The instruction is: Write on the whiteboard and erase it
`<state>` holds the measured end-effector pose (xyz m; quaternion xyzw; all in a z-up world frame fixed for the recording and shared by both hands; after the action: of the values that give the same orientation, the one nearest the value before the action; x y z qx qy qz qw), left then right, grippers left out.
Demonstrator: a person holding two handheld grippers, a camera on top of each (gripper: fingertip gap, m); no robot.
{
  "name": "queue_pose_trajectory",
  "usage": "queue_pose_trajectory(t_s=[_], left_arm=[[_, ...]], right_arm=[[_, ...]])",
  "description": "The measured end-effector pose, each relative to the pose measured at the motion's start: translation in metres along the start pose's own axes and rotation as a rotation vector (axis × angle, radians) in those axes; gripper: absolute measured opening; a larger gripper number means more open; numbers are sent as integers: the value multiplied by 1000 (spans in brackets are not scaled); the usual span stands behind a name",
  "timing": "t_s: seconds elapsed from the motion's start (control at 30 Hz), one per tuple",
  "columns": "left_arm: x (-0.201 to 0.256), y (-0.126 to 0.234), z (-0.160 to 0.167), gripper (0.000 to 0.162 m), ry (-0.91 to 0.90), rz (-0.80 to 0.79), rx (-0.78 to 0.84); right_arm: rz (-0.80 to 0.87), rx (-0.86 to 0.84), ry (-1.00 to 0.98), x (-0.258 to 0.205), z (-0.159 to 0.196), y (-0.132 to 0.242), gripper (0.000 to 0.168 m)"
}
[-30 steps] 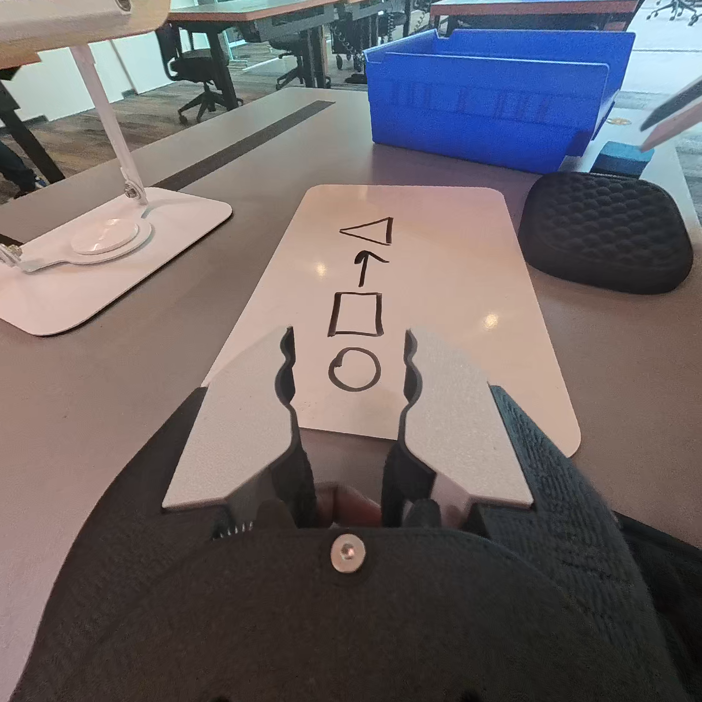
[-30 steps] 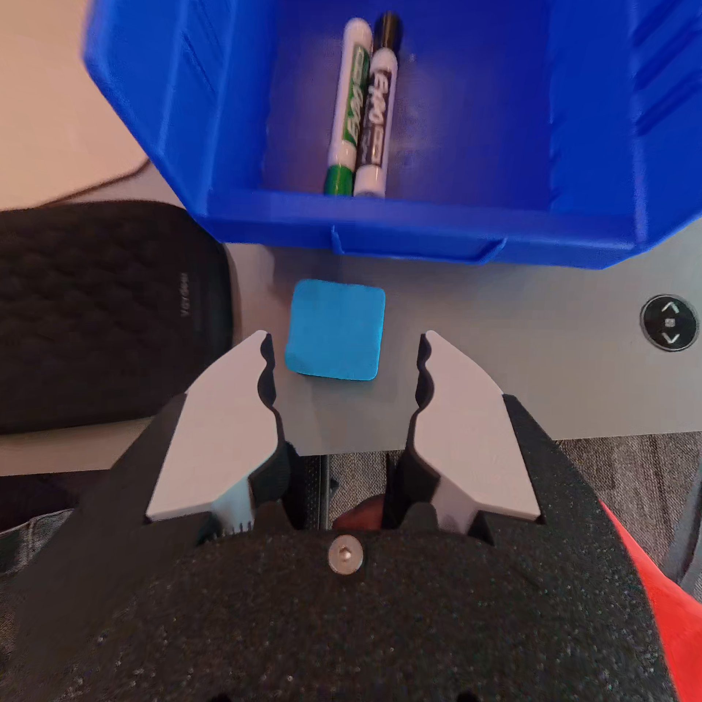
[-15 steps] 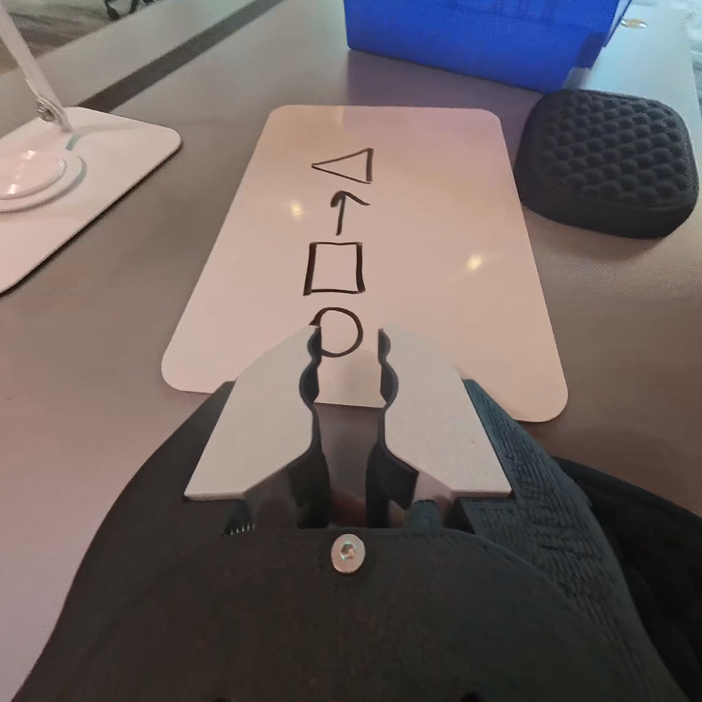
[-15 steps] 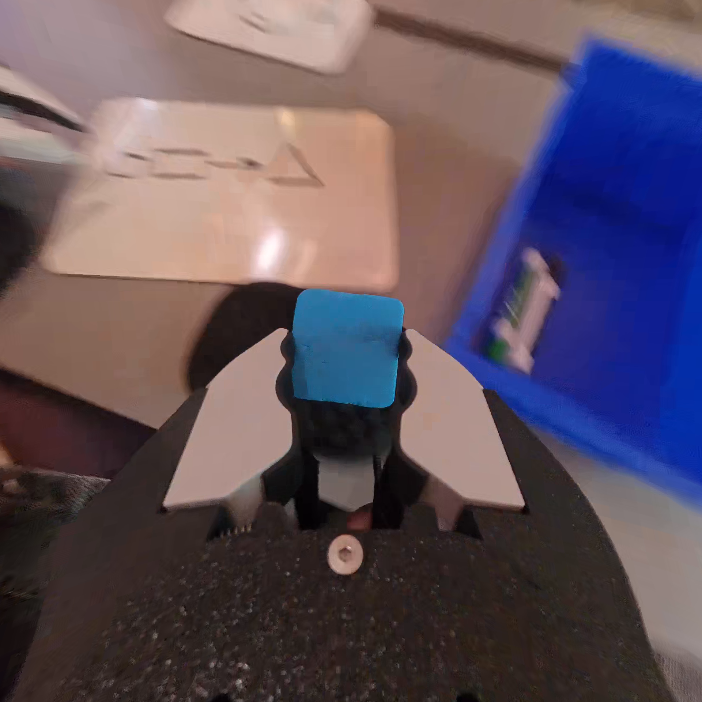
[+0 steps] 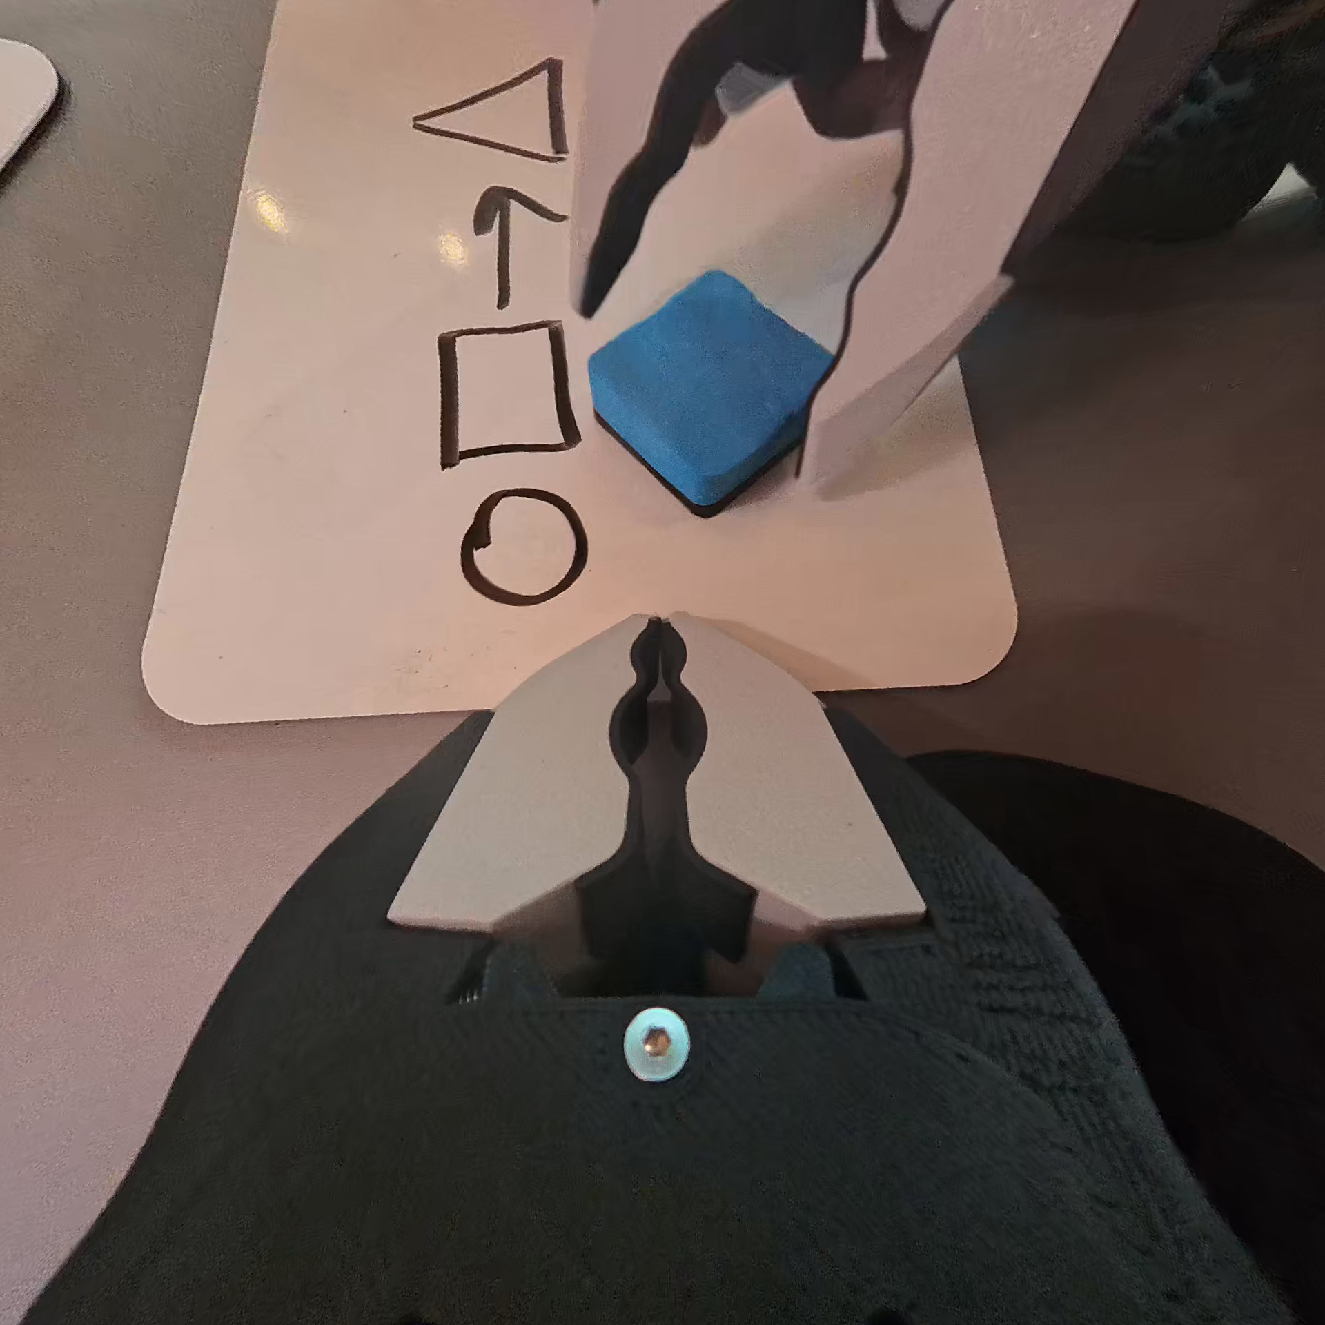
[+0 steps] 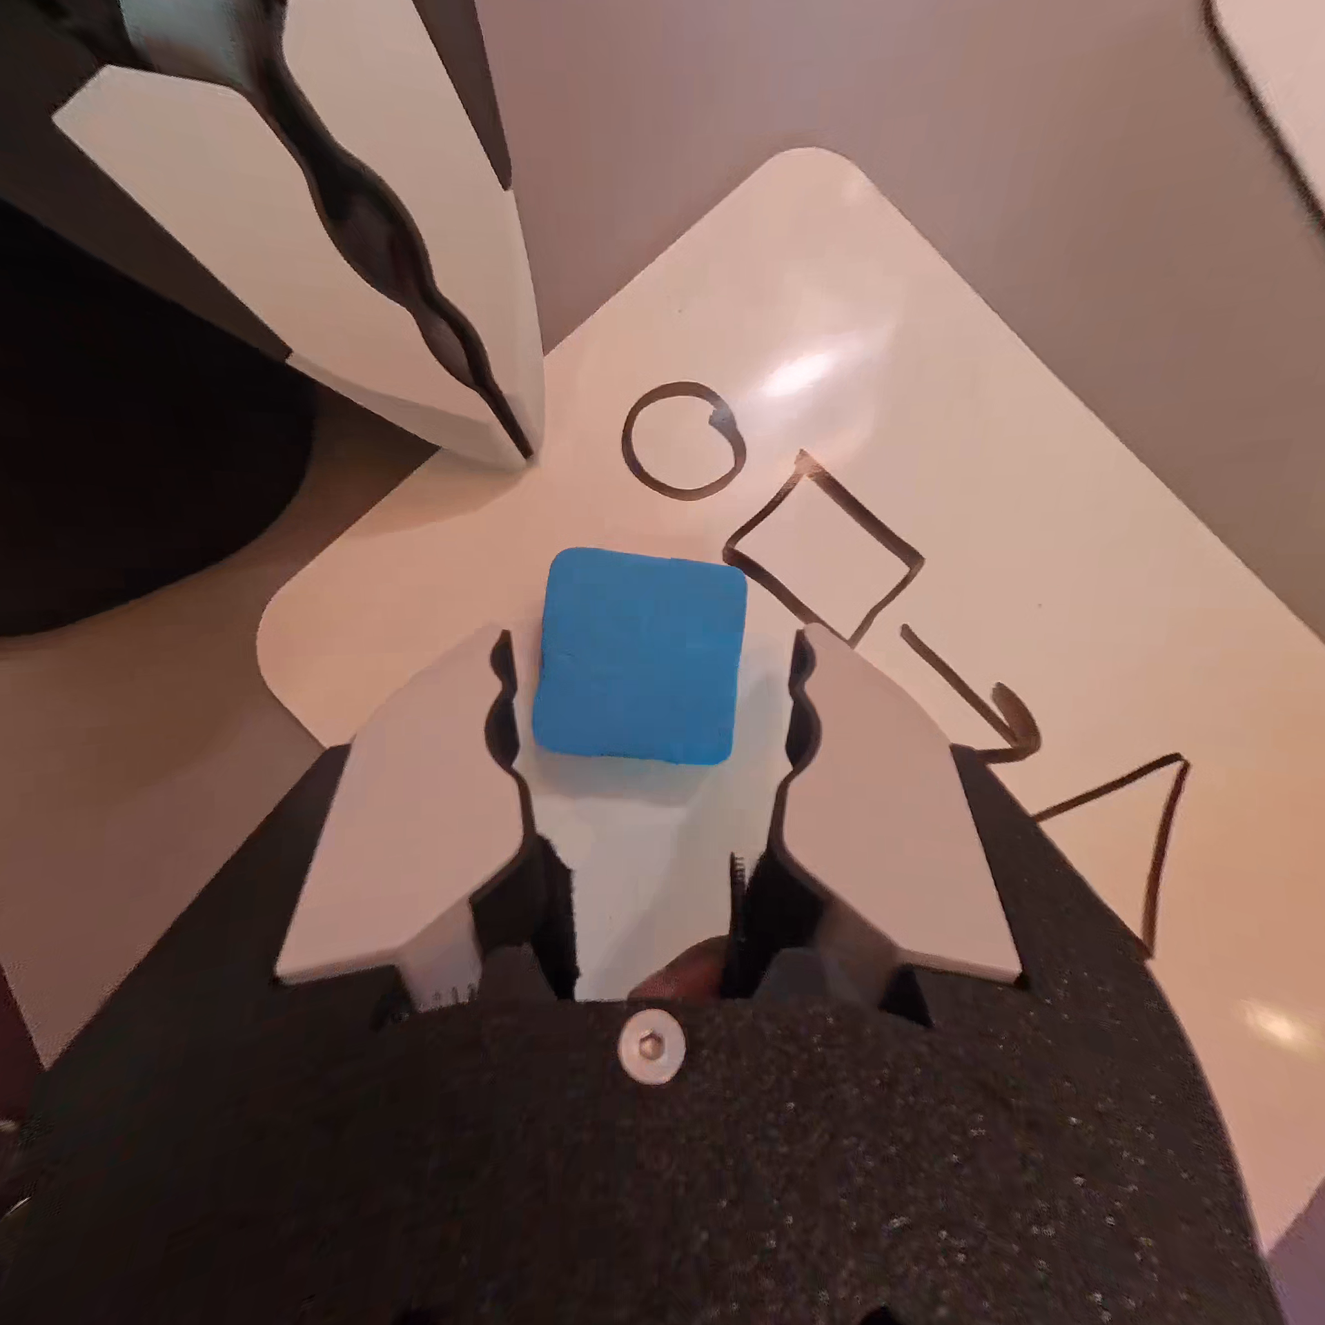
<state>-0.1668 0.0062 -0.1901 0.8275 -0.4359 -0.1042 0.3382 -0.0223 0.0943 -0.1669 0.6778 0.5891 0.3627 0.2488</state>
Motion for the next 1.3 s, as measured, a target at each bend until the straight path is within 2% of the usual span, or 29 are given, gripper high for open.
queue_pose_trajectory(t_s=[0.07,0.17,0.27,0.37,0.6,0.67,0.8,0.87,0.97,1.07,1.13,1.23,1.3], left_arm=[[0,0,0,0,2,-4,0],[-1,2,1,0,12,-10,-3],[-1,2,1,0,12,-14,-8],[-1,3,1,0,19,-9,-5],[-2,3,2,0,30,-4,-7],[-2,3,2,0,30,-4,-6],[-1,3,2,1,23,-10,-9],[-1,3,2,0,22,-12,-9],[-1,3,2,1,22,-12,-9],[0,3,2,1,16,-16,-11],[-1,3,2,0,18,-15,-10],[-1,3,2,1,20,-19,-9],[-1,3,2,1,17,-20,-10]], right_arm=[[-10,31,-9,2,-1,9,74],[-35,53,-47,4,-2,18,65],[-30,0,-24,5,-1,10,62],[-36,-20,-2,2,-2,-1,51],[-44,24,21,8,-34,-31,49],[-75,13,101,5,-43,-35,49],[-27,-24,6,36,-48,-47,49],[-34,10,50,18,-55,-48,49],[-104,0,100,11,-51,-42,49],[0,-37,1,48,-45,-46,48],[13,9,10,37,-50,-49,49],[-88,34,100,5,-47,-39,49],[-69,-5,47,31,-32,-33,48]])
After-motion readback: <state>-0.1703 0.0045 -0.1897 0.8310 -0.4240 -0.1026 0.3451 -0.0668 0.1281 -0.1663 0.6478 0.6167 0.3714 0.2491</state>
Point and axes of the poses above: each gripper's, where its closed fingertips meet, y back along the fingers, z out of its underside, x = y × z across the jaws, the point moved 9 cm from there along y, back along the fingers, and after that the axes turned 11 degrees about z, right-handed, at the moved point
